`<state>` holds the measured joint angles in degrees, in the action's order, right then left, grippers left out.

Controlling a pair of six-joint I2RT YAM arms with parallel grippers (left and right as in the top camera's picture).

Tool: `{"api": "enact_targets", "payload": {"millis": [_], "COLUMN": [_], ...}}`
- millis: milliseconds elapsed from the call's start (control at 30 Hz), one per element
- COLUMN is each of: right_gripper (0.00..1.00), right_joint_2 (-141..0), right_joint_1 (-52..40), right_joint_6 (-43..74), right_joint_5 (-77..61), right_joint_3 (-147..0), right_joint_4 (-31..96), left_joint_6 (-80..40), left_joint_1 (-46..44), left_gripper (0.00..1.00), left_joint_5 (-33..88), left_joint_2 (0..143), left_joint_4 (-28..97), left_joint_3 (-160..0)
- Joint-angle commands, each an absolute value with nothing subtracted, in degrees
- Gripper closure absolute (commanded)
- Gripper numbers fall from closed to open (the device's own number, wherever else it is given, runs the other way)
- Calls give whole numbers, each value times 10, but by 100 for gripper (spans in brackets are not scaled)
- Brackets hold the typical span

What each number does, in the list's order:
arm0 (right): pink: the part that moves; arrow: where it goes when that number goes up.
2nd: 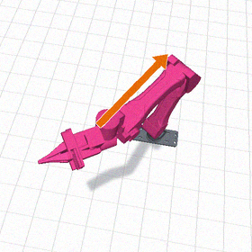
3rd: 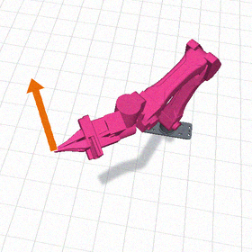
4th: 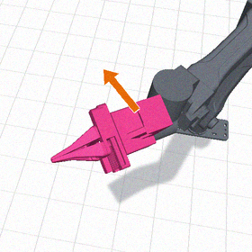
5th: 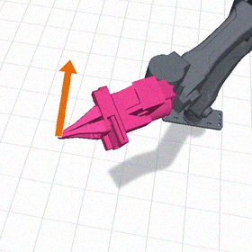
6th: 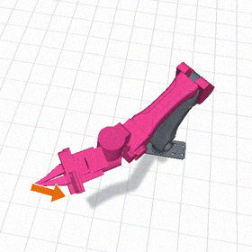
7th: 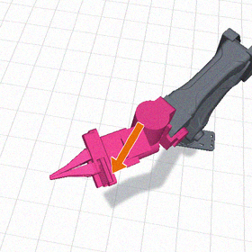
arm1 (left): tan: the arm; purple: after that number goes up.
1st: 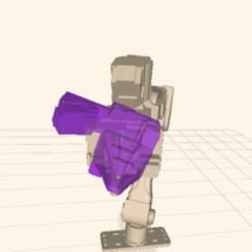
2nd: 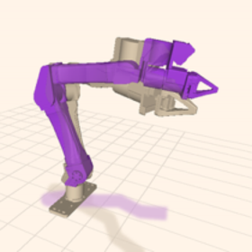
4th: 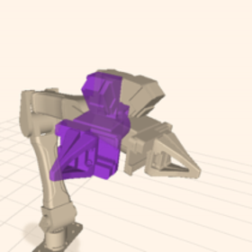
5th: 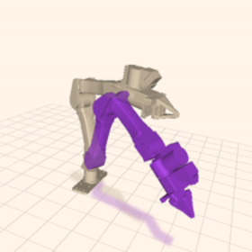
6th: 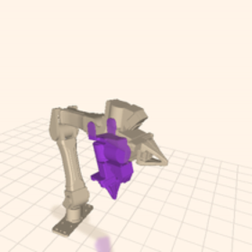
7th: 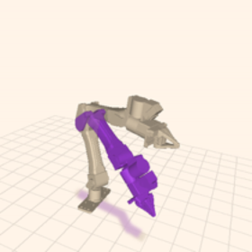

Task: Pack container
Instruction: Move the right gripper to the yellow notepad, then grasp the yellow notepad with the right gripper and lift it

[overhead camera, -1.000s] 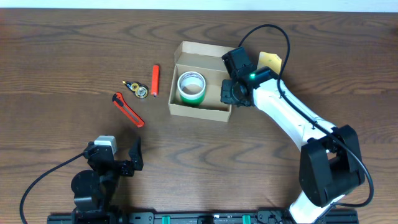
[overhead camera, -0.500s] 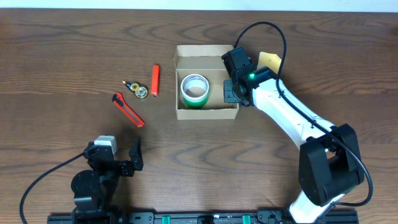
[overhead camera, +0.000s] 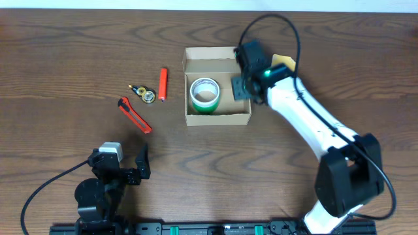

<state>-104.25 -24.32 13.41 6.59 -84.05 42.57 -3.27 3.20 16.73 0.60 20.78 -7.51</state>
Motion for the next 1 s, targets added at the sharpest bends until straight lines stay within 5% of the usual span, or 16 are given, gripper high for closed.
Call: {"api": "enact_targets", "payload": {"millis": [0, 167, 967], "right_gripper": [29, 1, 1], "right_joint_2": [-983, -981, -1170], "right_joint_1": [-196, -112, -25], "right_joint_6": [53, 67, 81], "right_joint_5": [58, 57, 56], "right_joint_3": [-897, -902, -916], "right_joint_4": [417, 394, 354], "left_joint_6": [-41, -41, -41], "left_joint_1": [30, 30, 30], "left_gripper": [5, 5, 5], "left_joint_5": [171, 171, 171], "left_joint_2": [3, 3, 3], "left_joint_4": [210, 210, 210], "left_joint_3": [-63, -63, -63]}}
